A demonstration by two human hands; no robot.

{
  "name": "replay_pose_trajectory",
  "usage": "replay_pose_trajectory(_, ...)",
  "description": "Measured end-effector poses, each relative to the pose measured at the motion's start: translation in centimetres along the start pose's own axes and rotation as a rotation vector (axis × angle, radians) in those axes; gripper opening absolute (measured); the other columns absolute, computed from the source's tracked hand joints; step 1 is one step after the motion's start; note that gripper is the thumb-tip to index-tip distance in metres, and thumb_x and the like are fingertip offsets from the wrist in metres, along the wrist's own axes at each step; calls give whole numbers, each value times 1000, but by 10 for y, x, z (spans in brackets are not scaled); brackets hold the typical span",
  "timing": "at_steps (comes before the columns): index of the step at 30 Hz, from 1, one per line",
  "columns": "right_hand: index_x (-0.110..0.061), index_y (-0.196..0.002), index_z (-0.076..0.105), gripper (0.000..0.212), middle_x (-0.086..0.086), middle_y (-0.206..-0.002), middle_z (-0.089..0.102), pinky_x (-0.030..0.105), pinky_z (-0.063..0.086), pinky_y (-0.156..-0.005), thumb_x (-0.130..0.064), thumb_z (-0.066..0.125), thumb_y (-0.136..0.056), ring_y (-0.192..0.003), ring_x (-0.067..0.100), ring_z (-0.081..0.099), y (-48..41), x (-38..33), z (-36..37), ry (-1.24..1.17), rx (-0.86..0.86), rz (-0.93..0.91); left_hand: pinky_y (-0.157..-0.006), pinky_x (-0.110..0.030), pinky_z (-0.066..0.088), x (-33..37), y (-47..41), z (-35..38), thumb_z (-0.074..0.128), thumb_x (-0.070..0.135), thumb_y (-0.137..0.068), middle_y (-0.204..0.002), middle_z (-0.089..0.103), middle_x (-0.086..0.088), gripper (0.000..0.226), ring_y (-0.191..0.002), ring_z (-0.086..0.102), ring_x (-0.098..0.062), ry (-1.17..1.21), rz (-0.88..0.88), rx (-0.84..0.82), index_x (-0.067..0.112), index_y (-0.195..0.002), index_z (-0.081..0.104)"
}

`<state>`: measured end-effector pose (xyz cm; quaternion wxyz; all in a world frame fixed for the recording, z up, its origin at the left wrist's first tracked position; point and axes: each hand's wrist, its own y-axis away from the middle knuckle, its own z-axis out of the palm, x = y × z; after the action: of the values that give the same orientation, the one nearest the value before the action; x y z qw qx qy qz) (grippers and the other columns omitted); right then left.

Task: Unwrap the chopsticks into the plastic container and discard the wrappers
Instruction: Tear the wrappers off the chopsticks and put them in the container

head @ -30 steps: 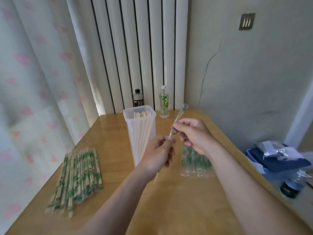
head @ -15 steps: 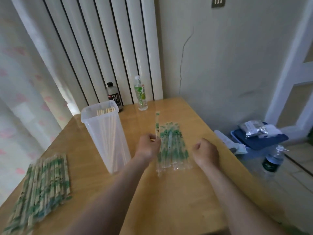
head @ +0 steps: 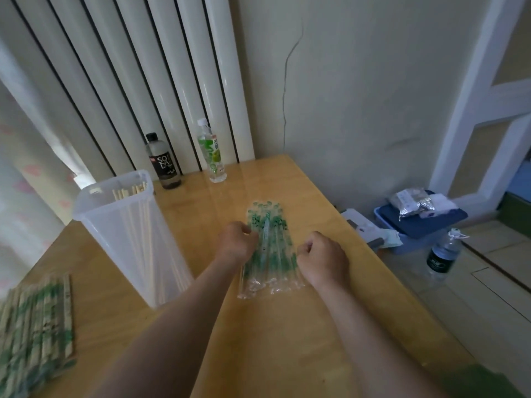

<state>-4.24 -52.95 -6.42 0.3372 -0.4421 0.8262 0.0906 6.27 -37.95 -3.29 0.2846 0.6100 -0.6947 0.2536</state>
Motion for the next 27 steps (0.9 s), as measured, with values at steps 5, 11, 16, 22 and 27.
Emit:
replay_pose_trajectory(5, -22, -77, 53, 18, -5, -77, 60, 32, 44, -58, -23, 56, -95, -72, 23, 56, -1, 0, -1, -21, 6, 1, -68, -31, 51, 2, 3, -2, 59, 36, -99, -95, 67, -2, 30, -76, 63, -13, -51, -8, 9, 10, -111, 67)
replay_pose_trajectory(11, -22, -77, 56, 15, -3, -77, 63, 35, 50, -62, -22, 57, -91, -73, 24, 59, -1, 1, -1, -73, 12, 14, -72, -32, 51, 0, 16, -19, 51, 36, -101, -88, 67, 0, 28, -80, 61, -14, 8, -28, 9, 14, -102, 68)
replay_pose_trajectory(16, -23, -75, 58, 17, -5, -79, 64, 28, 39, -56, -19, 58, -91, -72, 19, 59, -3, 0, -9, -184, -74, 72, -66, -31, 47, -11, 46, -38, 50, 30, -101, -93, 67, 0, 21, -84, 61, -14, 48, 23, -41, 16, -99, 67)
replay_pose_trajectory(22, -13, -76, 65, 20, 7, -76, 66, 30, 43, -61, -14, 56, -94, -74, 25, 61, 18, -24, -28, -396, -129, 3, -73, -35, 52, -40, 89, -72, 53, 25, -98, -84, 69, -3, 19, -82, 65, -22, 34, 113, -71, 16, -90, 67)
replay_pose_trajectory(27, -8, -74, 67, 21, 5, -61, 60, 27, 41, -55, -19, 59, -90, -55, 15, 54, 79, -90, -19, -415, -397, -275, -73, -34, 56, -65, 112, -104, 55, 21, -96, -77, 72, -3, 21, -76, 69, -21, 5, 160, -110, 14, -83, 71)
